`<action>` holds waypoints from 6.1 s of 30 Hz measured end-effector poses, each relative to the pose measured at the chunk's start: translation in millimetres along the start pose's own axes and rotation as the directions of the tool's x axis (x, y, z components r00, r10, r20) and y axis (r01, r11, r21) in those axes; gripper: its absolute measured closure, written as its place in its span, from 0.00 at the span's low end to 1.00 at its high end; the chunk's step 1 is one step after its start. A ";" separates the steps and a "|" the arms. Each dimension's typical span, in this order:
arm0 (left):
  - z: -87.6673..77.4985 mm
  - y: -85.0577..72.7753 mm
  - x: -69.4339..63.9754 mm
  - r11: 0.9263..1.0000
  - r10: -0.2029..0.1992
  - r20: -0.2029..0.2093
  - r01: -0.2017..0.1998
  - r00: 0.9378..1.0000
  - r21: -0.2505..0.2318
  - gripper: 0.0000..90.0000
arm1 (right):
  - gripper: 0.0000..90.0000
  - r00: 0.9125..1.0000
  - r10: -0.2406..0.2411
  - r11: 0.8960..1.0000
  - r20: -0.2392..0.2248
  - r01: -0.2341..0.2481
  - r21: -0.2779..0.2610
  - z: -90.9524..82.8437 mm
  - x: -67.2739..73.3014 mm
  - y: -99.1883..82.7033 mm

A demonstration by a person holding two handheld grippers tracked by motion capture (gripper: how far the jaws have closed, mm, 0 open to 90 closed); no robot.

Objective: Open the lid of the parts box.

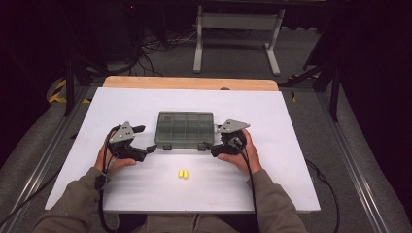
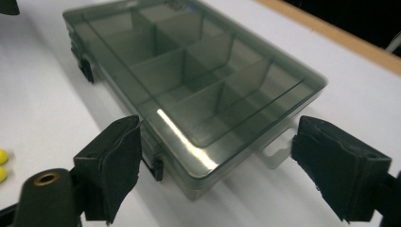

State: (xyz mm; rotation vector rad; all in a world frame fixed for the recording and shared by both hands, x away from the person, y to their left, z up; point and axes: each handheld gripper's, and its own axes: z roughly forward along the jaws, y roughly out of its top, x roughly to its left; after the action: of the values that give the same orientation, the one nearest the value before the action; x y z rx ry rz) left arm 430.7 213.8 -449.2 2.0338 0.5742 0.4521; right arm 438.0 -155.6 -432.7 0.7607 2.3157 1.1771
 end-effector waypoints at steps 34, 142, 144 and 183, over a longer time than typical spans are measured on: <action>33.6 -4.8 6.4 0.976 0.002 0.070 -0.017 0.998 0.218 0.59 | 0.54 0.996 0.055 0.996 -0.069 -0.050 0.072 4.4 1.9 -18.3; 14.6 84.7 62.5 0.976 0.175 -0.176 -0.195 0.969 -0.100 0.87 | 0.88 0.980 -0.034 0.972 0.198 0.078 -0.220 -1.5 -52.6 68.5; 15.9 85.8 65.3 0.977 0.172 -0.168 -0.190 0.971 -0.099 0.87 | 0.88 0.982 -0.016 0.972 0.189 0.060 -0.227 0.5 -56.3 69.9; 40.9 91.5 83.0 0.992 0.061 -0.166 -0.078 0.984 -0.098 0.79 | 0.84 0.964 0.154 0.970 0.219 -0.105 -0.218 14.5 -63.2 84.5</action>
State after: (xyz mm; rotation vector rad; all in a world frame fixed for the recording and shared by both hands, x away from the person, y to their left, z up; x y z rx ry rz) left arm 540.2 191.2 -382.6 1.9327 0.5668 0.6819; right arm 517.7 -146.3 -362.6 0.9322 1.9435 1.2829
